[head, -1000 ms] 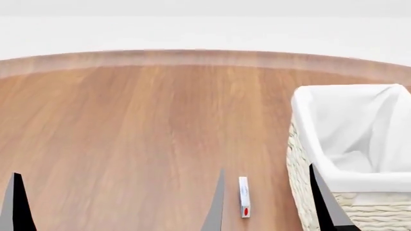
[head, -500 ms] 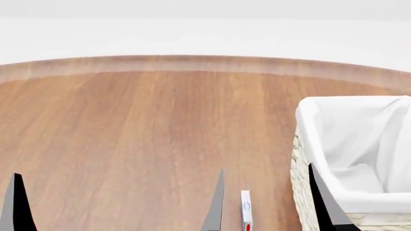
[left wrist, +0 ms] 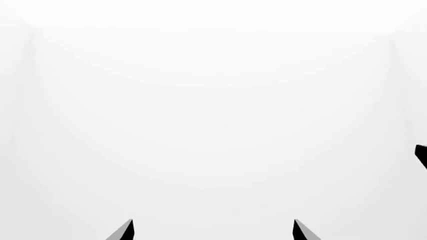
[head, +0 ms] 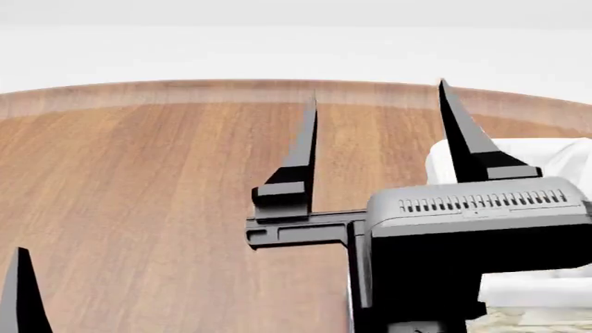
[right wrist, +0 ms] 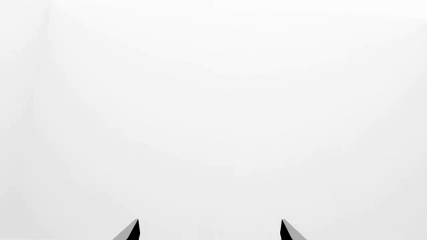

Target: Pick up the cream cheese box, and put it in the basket.

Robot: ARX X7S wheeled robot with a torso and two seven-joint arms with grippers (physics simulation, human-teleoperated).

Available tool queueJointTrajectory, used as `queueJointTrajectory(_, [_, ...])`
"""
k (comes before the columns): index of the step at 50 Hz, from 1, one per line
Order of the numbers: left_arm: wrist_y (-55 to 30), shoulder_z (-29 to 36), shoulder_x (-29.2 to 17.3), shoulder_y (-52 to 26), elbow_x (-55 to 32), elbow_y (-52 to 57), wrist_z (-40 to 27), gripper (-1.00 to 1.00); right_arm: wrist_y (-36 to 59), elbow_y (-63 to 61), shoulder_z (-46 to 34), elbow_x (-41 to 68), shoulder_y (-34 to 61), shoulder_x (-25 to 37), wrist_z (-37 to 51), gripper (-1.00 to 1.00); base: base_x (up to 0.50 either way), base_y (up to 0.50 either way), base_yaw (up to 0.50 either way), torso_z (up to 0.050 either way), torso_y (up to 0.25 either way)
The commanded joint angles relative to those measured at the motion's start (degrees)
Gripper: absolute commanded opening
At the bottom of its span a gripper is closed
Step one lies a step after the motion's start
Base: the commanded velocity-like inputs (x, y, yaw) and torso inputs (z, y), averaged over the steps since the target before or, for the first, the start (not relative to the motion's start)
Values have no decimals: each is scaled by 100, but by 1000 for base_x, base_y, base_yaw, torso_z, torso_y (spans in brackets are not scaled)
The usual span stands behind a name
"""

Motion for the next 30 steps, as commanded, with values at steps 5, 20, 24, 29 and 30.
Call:
queueJointTrajectory(5, [-22,-45,-31,-60,-121,7,-62,100,136,2835,-240,94,2623,-496,-420,100,0,0,0,0,0])
queueJointTrajectory(20, [-62,51,-31,-63,-129,-20,-114,100,-2434,7406,-406,-140,2865,-966,-647,100,0,0,0,0,0])
queueJointTrajectory(24, [-47,72,-38,-72,-105,-49,-124,100,-2628,7737,-508,-106,2803,-1012,-635,100,0,0,0,0,0])
queueJointTrajectory(29, [-38,63,-33,-78,-82,-84,-168,100,-2878,8220,-666,-55,2811,-1069,-602,100,0,0,0,0,0])
queueJointTrajectory(30, [-46,65,-35,-76,-85,-75,-174,100,-2899,8275,-697,-35,2784,-1071,-591,100,0,0,0,0,0])
